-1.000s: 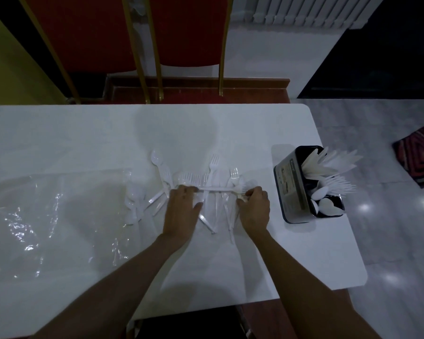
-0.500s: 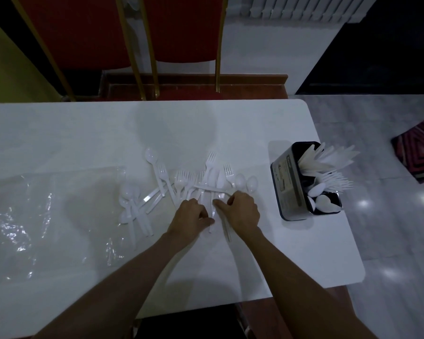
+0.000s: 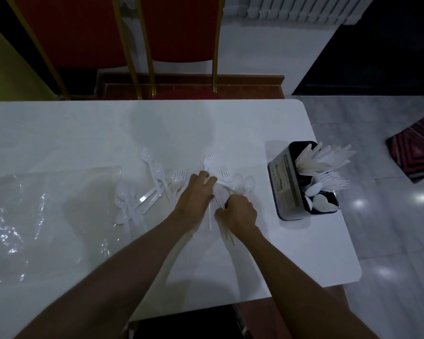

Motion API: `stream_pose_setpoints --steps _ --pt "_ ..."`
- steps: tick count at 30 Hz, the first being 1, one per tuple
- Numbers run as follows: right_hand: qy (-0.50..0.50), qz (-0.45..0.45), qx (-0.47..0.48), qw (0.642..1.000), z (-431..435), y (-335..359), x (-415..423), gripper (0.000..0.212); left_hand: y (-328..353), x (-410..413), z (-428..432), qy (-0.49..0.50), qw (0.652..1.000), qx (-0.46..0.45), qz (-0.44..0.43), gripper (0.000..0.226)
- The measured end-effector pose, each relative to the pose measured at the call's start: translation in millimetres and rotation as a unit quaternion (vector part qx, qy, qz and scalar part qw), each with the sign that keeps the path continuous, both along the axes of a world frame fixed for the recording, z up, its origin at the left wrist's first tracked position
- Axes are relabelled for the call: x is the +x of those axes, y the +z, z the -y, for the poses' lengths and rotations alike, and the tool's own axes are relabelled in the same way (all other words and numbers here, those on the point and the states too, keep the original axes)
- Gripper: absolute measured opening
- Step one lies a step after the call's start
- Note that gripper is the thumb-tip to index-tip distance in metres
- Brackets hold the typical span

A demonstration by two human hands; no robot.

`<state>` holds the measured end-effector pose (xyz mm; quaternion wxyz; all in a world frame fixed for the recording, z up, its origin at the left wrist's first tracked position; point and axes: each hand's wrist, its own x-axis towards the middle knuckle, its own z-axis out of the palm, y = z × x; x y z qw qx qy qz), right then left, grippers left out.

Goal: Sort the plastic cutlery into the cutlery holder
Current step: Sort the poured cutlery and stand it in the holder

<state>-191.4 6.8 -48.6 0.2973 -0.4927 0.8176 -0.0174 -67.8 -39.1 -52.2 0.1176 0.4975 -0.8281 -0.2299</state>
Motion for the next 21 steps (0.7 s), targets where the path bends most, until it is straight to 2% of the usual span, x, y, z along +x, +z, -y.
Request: stream_pose_setpoints --steps 3,8,10,13,17,21 --pt "-0.004 0.003 0.0 1.0 -1.4 1.7 -3.6 0.024 -6.1 -3.1 0.8 -0.024 0.999 0.009 0.046 0.028" --pt "-0.046 0.019 -0.011 0.999 5.0 7.6 -24.2 0.025 -9.9 1.7 -10.8 0.042 0.999 -0.014 0.033 0.015" --pt "-0.051 0.037 -0.004 0.998 9.2 11.6 -34.8 0.027 -9.1 -2.0 -19.2 0.086 0.994 0.062 0.009 0.025" --pt "-0.083 0.12 0.005 0.989 13.3 17.8 -49.3 0.023 -11.7 -9.4 -25.7 0.139 0.98 0.142 0.035 0.04" --pt "-0.157 0.214 0.001 0.964 10.9 23.9 -63.7 0.016 -7.9 -14.6 -22.7 0.192 0.963 0.188 0.021 0.022" --pt "-0.188 0.243 -0.003 0.952 7.4 21.1 -74.0 0.017 2.5 -23.1 -25.1 0.228 0.945 0.235 -0.025 0.017"
